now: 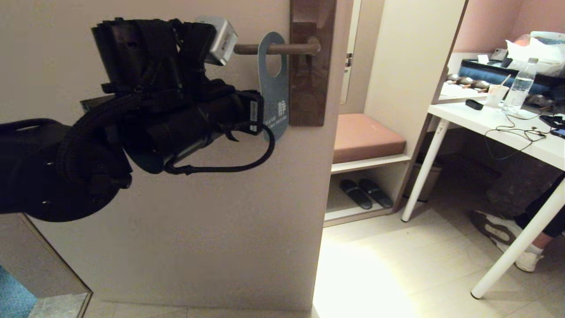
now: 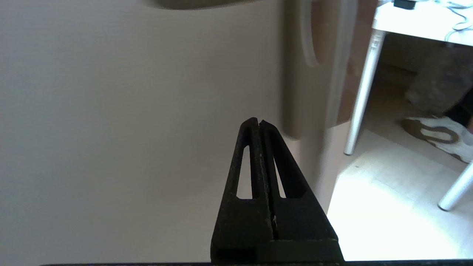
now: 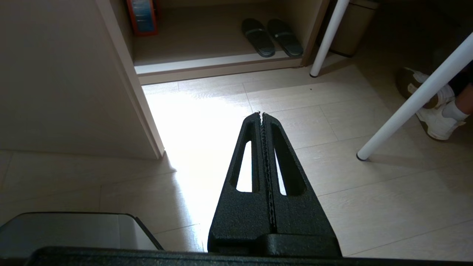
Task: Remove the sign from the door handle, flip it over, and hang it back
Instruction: Hang the sign back with the other side facing out
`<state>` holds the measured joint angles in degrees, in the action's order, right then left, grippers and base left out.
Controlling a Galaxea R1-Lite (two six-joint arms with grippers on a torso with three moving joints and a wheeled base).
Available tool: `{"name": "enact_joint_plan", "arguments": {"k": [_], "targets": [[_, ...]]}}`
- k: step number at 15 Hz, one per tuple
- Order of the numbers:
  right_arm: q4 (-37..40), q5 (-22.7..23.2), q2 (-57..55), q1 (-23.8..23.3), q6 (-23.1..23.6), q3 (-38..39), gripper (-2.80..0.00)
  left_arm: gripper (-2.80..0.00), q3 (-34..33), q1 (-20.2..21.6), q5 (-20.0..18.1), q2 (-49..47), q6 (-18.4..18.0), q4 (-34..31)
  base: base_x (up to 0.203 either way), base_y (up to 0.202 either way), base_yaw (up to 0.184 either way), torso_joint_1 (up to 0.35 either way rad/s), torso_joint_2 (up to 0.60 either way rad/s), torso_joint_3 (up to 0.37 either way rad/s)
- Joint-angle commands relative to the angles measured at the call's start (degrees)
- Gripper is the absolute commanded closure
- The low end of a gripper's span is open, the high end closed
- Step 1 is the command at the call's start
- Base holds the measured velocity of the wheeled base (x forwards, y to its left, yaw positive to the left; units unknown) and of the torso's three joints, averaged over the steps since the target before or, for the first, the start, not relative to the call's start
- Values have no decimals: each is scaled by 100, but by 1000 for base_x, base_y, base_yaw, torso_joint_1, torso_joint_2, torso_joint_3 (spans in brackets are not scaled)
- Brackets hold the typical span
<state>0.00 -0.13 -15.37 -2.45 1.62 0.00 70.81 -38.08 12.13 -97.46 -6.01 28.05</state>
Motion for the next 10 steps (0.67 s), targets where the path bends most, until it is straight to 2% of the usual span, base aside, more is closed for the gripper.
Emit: {"name": "enact_joint_plan", "arguments": {"k": [1,6,10], "targets": [[0,5,-2,-1,5,0,0,0,144,-85,9,-301,3,16,0,0,0,0,0,0],[0,-4,-1,-1,5,0,0,0,243,-246,9,-360,-47,16,0,0,0,0,0,0],[0,5,-1,-1,5,0,0,0,531,-595,29,-406,-36,11,0,0,0,0,0,0]]}}
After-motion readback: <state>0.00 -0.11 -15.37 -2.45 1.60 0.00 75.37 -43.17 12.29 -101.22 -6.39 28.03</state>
